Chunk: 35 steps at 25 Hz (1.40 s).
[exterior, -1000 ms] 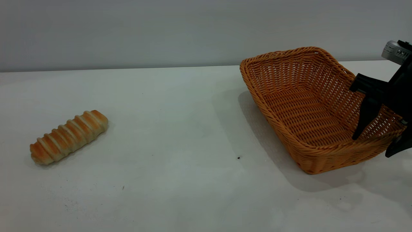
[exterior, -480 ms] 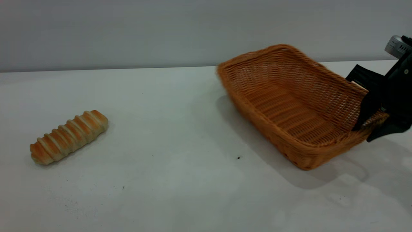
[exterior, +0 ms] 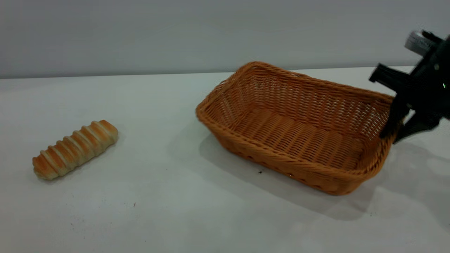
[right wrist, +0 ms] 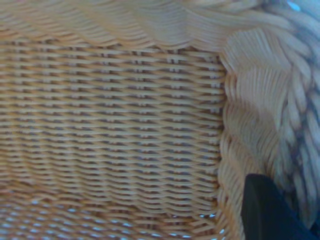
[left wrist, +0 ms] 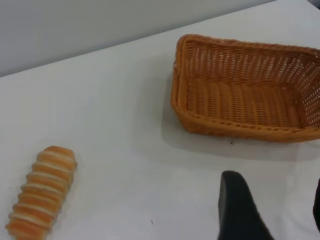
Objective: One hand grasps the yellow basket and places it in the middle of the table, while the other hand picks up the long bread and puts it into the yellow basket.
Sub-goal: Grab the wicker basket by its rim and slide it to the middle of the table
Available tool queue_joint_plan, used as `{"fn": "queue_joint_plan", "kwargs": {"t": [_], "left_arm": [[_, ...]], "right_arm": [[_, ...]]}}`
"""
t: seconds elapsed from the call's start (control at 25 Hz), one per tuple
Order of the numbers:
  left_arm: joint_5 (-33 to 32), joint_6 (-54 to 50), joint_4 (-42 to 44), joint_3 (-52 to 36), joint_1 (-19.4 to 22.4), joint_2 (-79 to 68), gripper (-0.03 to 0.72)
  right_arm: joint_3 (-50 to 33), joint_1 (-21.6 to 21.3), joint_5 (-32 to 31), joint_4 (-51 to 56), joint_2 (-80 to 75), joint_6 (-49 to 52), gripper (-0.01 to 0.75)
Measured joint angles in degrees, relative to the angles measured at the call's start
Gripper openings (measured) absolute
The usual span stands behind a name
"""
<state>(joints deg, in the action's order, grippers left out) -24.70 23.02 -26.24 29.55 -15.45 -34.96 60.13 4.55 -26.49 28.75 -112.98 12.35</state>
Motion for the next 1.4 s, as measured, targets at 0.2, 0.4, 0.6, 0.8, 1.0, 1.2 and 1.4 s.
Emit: {"fn": "queue_joint_plan", "kwargs": {"t": [0.2,0.4,0.6,0.8,1.0,1.2,1.4], "left_arm": [[-0.07,0.0,0.0,0.0,0.0,0.0,0.418],[-0.07,0.0,0.0,0.0,0.0,0.0,0.418],[-0.07,0.0,0.0,0.0,0.0,0.0,0.418],[-0.07,0.0,0.0,0.0,0.0,0.0,0.418],[-0.07,0.0,0.0,0.0,0.0,0.0,0.418],[-0.14,0.0,0.0,0.0,0.0,0.0,0.418],[-0.32,-0.1,0.0,0.0,0.0,0.0,0.418]], "right_arm": [[8.5,0.0,-9.25,0.59,-0.05,-10.32,0.117],[12.35,0.43,-17.71,6.64,-0.06,-20.81,0.116],[12.47,4.48,-18.62,8.3,-0.17,-24.12,0.116],[12.58,8.73,-14.24,10.28,-1.37,-24.41,0.116],[12.58,10.46,-10.56,14.33,-5.29,-25.23,0.116],[12.58,11.98,-7.19,17.71,-7.52,-28.68,0.116],[12.58,11.98,-5.59,18.38,-7.99,-29.8,0.266]]}}
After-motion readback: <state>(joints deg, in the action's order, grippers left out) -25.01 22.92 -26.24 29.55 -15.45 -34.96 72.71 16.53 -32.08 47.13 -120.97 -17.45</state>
